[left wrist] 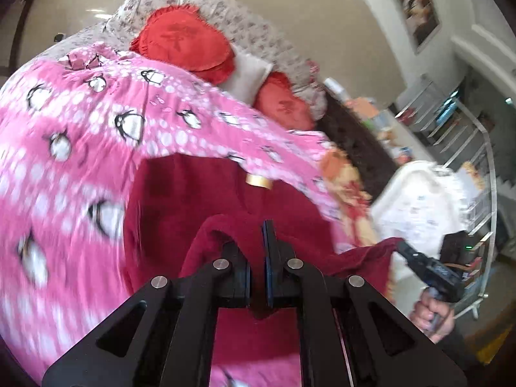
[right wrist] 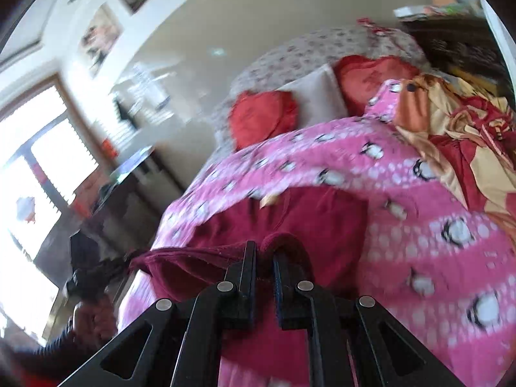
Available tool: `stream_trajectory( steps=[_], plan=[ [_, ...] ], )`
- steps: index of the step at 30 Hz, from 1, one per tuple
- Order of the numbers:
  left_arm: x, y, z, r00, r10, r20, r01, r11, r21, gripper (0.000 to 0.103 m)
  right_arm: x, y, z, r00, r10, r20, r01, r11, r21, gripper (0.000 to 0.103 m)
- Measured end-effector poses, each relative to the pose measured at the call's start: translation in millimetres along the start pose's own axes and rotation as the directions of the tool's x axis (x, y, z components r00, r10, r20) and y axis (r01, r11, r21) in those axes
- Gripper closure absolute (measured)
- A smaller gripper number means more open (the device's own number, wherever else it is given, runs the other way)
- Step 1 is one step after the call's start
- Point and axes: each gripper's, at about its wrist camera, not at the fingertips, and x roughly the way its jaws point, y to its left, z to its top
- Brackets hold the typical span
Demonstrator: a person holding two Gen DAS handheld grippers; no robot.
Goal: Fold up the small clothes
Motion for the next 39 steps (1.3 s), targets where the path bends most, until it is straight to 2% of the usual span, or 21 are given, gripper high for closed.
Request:
stream_trajectory(
  steps=[2, 5, 8, 10, 11, 12, 14, 15, 17, 20, 22, 23, 26, 28, 30, 31, 33, 34, 35, 36, 39],
  plan=[
    [31, 13, 13, 0.997, 0.074, -0.026, -0.073, 0.997, 0.014, 0.098, 32, -13, 11, 0.999, -0.025, -0.022, 0.026, 0.999, 0.025, 0.095],
    [67, 36, 14, 0.978, 0.185, -0.096, -0.185, 0.983, 0.011, 0.097, 72, -36, 17, 0.999, -0.031, -0.045, 0.035, 0.996, 0.079, 0.095],
    [77, 47, 13, 0.974, 0.185, -0.131, -0.19, 0.981, -0.029, 0.095, 91, -60, 17, 0.999, -0.002, -0.041, 0.012, 0.974, 0.226, 0.09],
    [79, 47, 15, 0.974, 0.182, -0.134, -0.188, 0.982, -0.027, 0.092, 94, -66, 15, 1.0, -0.007, -0.031, 0.015, 0.967, 0.254, 0.083],
    [80, 47, 15, 0.974, 0.177, -0.143, -0.182, 0.983, -0.022, 0.083, 93, -65, 15, 1.0, -0.009, -0.025, 0.015, 0.967, 0.255, 0.077],
    [80, 46, 14, 0.973, 0.172, -0.155, -0.175, 0.985, -0.007, 0.066, 90, -64, 13, 1.0, -0.003, -0.02, 0.008, 0.966, 0.258, 0.066],
    [75, 43, 12, 0.976, 0.161, -0.147, -0.159, 0.987, 0.022, 0.049, 81, -60, 8, 1.0, 0.017, 0.003, -0.017, 0.969, 0.248, 0.054],
    [75, 43, 12, 0.977, 0.144, -0.157, -0.142, 0.99, 0.023, 0.046, 76, -58, 5, 1.0, 0.018, 0.01, -0.02, 0.971, 0.239, 0.054],
    [68, 41, 14, 0.978, 0.138, -0.154, -0.136, 0.99, 0.021, 0.045, 66, -52, 1, 1.0, 0.017, 0.013, -0.02, 0.979, 0.205, 0.054],
    [45, 24, 16, 0.984, 0.176, -0.032, -0.173, 0.982, 0.076, 0.045, 60, -39, -4, 1.0, -0.014, -0.023, 0.017, 0.994, 0.111, 0.054],
    [42, 5, 12, 0.984, 0.176, 0.017, -0.176, 0.975, 0.133, 0.045, 64, -27, -2, 0.997, -0.063, -0.037, 0.064, 0.998, 0.022, 0.059],
    [47, -10, 10, 0.983, 0.183, 0.026, -0.185, 0.966, 0.179, 0.045, 67, -21, 1, 0.993, -0.114, -0.039, 0.114, 0.993, -0.015, 0.066],
    [82, -37, 5, 0.982, 0.19, -0.017, -0.179, 0.949, 0.259, 0.045, 95, -17, 10, 0.957, -0.283, -0.064, 0.282, 0.959, -0.02, 0.072],
    [115, -46, 6, 0.966, 0.255, -0.044, -0.231, 0.927, 0.296, 0.045, 112, -20, 14, 0.946, -0.317, -0.067, 0.318, 0.948, -0.003, 0.074],
    [140, -42, 9, 0.944, 0.325, -0.048, -0.292, 0.898, 0.329, 0.045, 136, -26, 18, 0.924, -0.372, -0.094, 0.373, 0.928, -0.001, 0.075],
    [156, -30, 12, 0.926, 0.372, -0.066, -0.333, 0.887, 0.32, 0.045, 151, -34, 19, 0.903, -0.413, -0.12, 0.416, 0.909, -0.001, 0.075],
    [169, -1, 17, 0.895, 0.439, -0.081, -0.403, 0.872, 0.278, 0.045, 170, -50, 21, 0.881, -0.441, -0.172, 0.449, 0.894, 0.004, 0.078],
    [170, 15, 19, 0.886, 0.457, -0.081, -0.426, 0.87, 0.249, 0.046, 179, -58, 21, 0.87, -0.453, -0.194, 0.462, 0.887, -0.003, 0.081],
    [166, 27, 20, 0.904, 0.42, -0.074, -0.397, 0.892, 0.219, 0.051, 186, -64, 21, 0.87, -0.454, -0.191, 0.459, 0.888, -0.019, 0.084],
    [163, 33, 20, 0.914, 0.4, -0.063, -0.38, 0.902, 0.207, 0.058, 192, -65, 23, 0.872, -0.456, -0.177, 0.454, 0.889, -0.05, 0.084],
    [156, 46, 18, 0.927, 0.374, -0.032, -0.364, 0.916, 0.171, 0.063, 207, -63, 19, 0.872, -0.469, -0.143, 0.451, 0.881, -0.141, 0.081]
  ],
)
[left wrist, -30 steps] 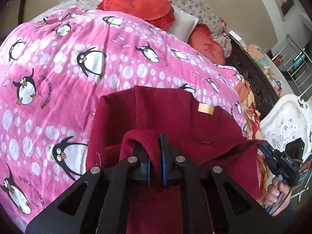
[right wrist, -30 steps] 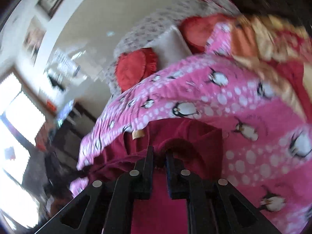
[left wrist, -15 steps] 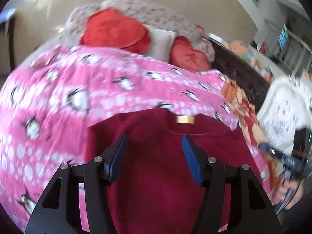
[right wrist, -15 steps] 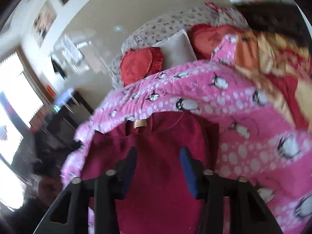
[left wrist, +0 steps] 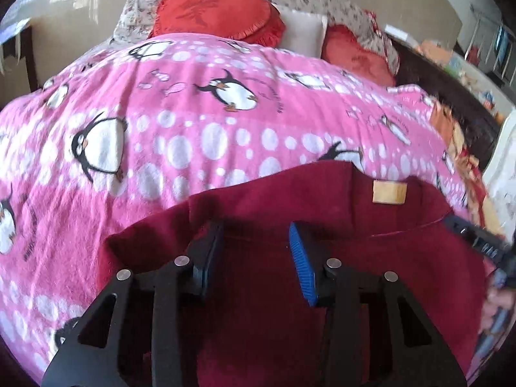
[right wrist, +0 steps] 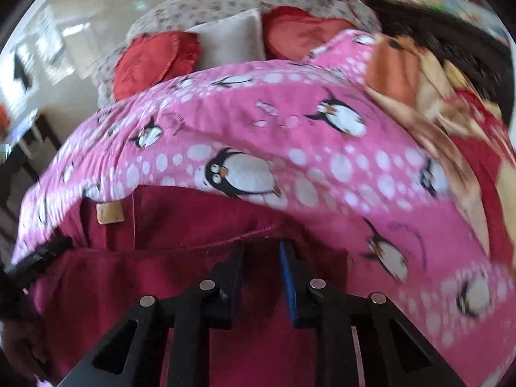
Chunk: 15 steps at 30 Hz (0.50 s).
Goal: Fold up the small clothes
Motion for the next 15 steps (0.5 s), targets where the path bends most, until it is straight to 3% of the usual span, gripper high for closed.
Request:
stream_trajectory(
  steps=[2, 8, 15],
  plan=[
    [4, 1, 2, 1.0, 0.003, -0.001, -0.003, 1.0, -0.01, 0.063, 0, 2, -7, 0.999, -0.007, 0.051, 0.008, 1.0, -0.021, 0.08],
    [10, 5, 6, 1.0, -0.024, -0.01, 0.024, 0.999, -0.037, 0.063, 0, -9, -6, 0.996, 0.051, 0.078, -0.054, 0.998, 0.035, 0.079],
    [15, -12, 8, 0.999, 0.029, -0.032, -0.028, 0.999, 0.02, 0.062, 1, -9, -5, 0.994, 0.075, 0.083, -0.079, 0.996, 0.051, 0.077]
  ],
)
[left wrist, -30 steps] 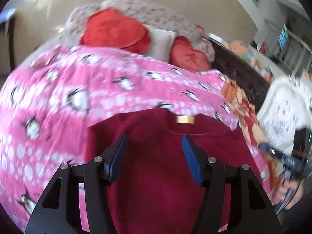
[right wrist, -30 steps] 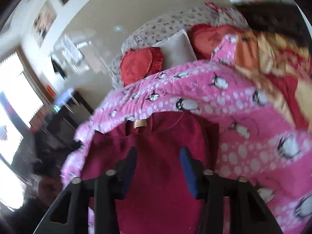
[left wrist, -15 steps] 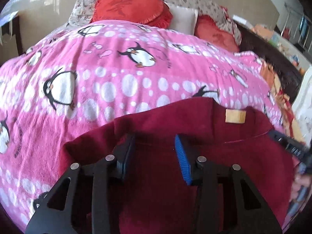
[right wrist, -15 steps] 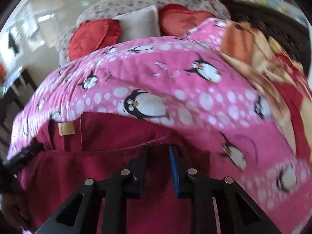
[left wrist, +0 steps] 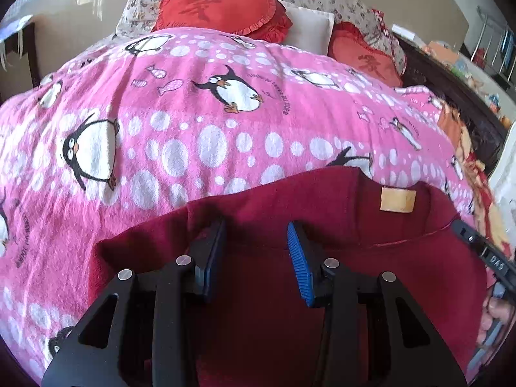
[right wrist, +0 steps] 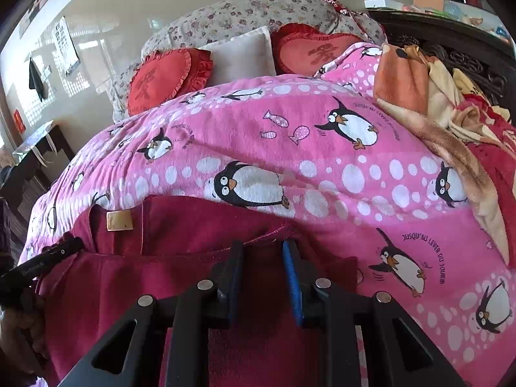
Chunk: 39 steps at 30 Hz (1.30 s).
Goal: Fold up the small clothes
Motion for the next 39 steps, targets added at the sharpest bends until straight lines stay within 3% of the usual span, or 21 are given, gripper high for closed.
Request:
stream_trajectory(
  steps=[2, 4, 5, 7, 10, 12, 14, 15, 16, 17, 19, 23, 27, 30, 33, 35, 37, 39],
  plan=[
    [-3, -3, 6, 0.999, -0.014, -0.046, 0.016, 0.999, 0.029, 0.059, -3, 2, 2, 0.999, 0.023, -0.026, -0.023, 1.0, -0.013, 0.068],
    [-27, -6, 16, 0.996, -0.018, -0.09, 0.021, 0.999, 0.034, 0.059, -14, 9, 11, 0.996, -0.018, -0.092, 0.016, 0.999, -0.028, 0.069],
    [-44, -7, 16, 0.997, -0.037, -0.063, 0.039, 0.999, 0.03, 0.059, -37, 19, 15, 0.997, -0.038, -0.065, 0.035, 0.999, -0.04, 0.069],
    [-88, -13, 5, 0.996, -0.09, 0.02, 0.089, 0.994, 0.057, 0.058, -77, 39, 11, 0.999, 0.028, 0.028, -0.026, 0.997, -0.078, 0.068],
    [-128, -24, -33, 0.983, -0.171, 0.067, 0.164, 0.982, 0.095, 0.043, -106, 76, -16, 0.995, 0.096, 0.009, -0.093, 0.978, -0.186, 0.067],
    [-125, -26, -63, 0.982, -0.183, 0.047, 0.177, 0.979, 0.099, 0.038, -106, 97, -45, 0.995, 0.091, -0.027, -0.095, 0.964, -0.248, 0.067],
    [-88, -14, -84, 0.988, -0.137, -0.077, 0.141, 0.989, 0.038, 0.039, -89, 105, -70, 0.995, 0.067, -0.075, -0.086, 0.955, -0.285, 0.067],
    [-79, -10, -90, 0.986, -0.152, -0.073, 0.155, 0.988, 0.025, 0.039, -72, 103, -82, 0.992, 0.047, -0.12, -0.079, 0.957, -0.278, 0.066],
    [-83, -12, -93, 0.987, -0.157, -0.008, 0.158, 0.985, 0.066, 0.039, -63, 99, -90, 0.991, 0.051, -0.123, -0.083, 0.959, -0.272, 0.065],
    [-80, -15, -93, 0.989, -0.146, -0.023, 0.147, 0.985, 0.088, 0.039, -64, 96, -96, 0.996, 0.078, -0.046, -0.088, 0.955, -0.282, 0.064],
    [-84, -18, -88, 0.989, -0.14, -0.039, 0.142, 0.986, 0.085, 0.039, -64, 95, -98, 0.996, 0.085, -0.042, -0.093, 0.955, -0.281, 0.063],
    [-124, 6, -98, 0.976, -0.217, -0.015, 0.216, 0.976, -0.031, 0.039, -65, 97, -101, 0.995, 0.093, -0.026, -0.096, 0.952, -0.292, 0.058],
    [-164, 43, -133, 0.975, -0.222, 0.029, 0.224, 0.963, -0.15, 0.038, -64, 96, -99, 0.993, 0.114, -0.027, -0.117, 0.951, -0.286, 0.054],
    [-169, 61, -163, 0.969, -0.246, -0.008, 0.236, 0.937, -0.258, 0.037, -66, 100, -103, 0.995, 0.1, -0.026, -0.103, 0.946, -0.306, 0.05],
    [-157, 64, -189, 0.941, -0.331, -0.069, 0.288, 0.892, -0.348, 0.036, -65, 102, -104, 0.995, 0.093, -0.026, -0.097, 0.944, -0.317, 0.048],
    [-157, 60, -193, 0.927, -0.374, -0.011, 0.344, 0.865, -0.366, 0.026, -65, 102, -103, 0.995, 0.095, -0.025, -0.098, 0.944, -0.316, 0.048],
    [-147, 55, -188, 0.888, -0.46, 0.009, 0.423, 0.809, -0.408, 0.024, -65, 103, -104, 0.995, 0.093, -0.026, -0.096, 0.943, -0.317, 0.048],
    [-135, 50, -180, 0.865, -0.502, 0.023, 0.466, 0.783, -0.412, 0.024, -65, 103, -104, 0.995, 0.092, -0.027, -0.096, 0.943, -0.318, 0.047]
  ],
)
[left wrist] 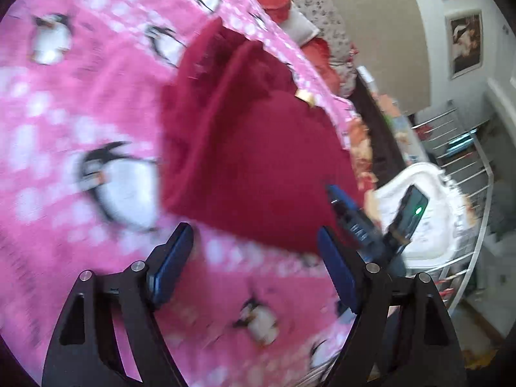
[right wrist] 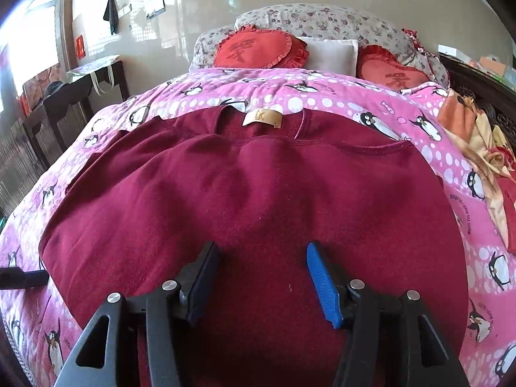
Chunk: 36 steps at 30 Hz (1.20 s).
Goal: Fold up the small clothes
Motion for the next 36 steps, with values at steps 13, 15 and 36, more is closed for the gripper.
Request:
stream_trajectory(
  steps=[13, 15, 36],
  plan=[
    [5, -8, 19, 0.994, 0.003, 0.11, -0.005, 1.0, 0.024, 0.027, 0, 1, 0, 1.0, 0.002, -0.002, -0.002, 1.0, 0.001, 0.046],
    [1, 3, 28, 0.988, 0.012, 0.152, -0.008, 1.0, -0.029, 0.027, 0, 1, 0, 1.0, 0.001, -0.002, -0.001, 1.0, 0.001, 0.046],
    [18, -6, 14, 0.976, 0.111, 0.19, -0.136, 0.983, 0.125, 0.027, 2, 4, 0, 1.0, -0.014, -0.013, 0.013, 1.0, -0.018, 0.043]
  ],
)
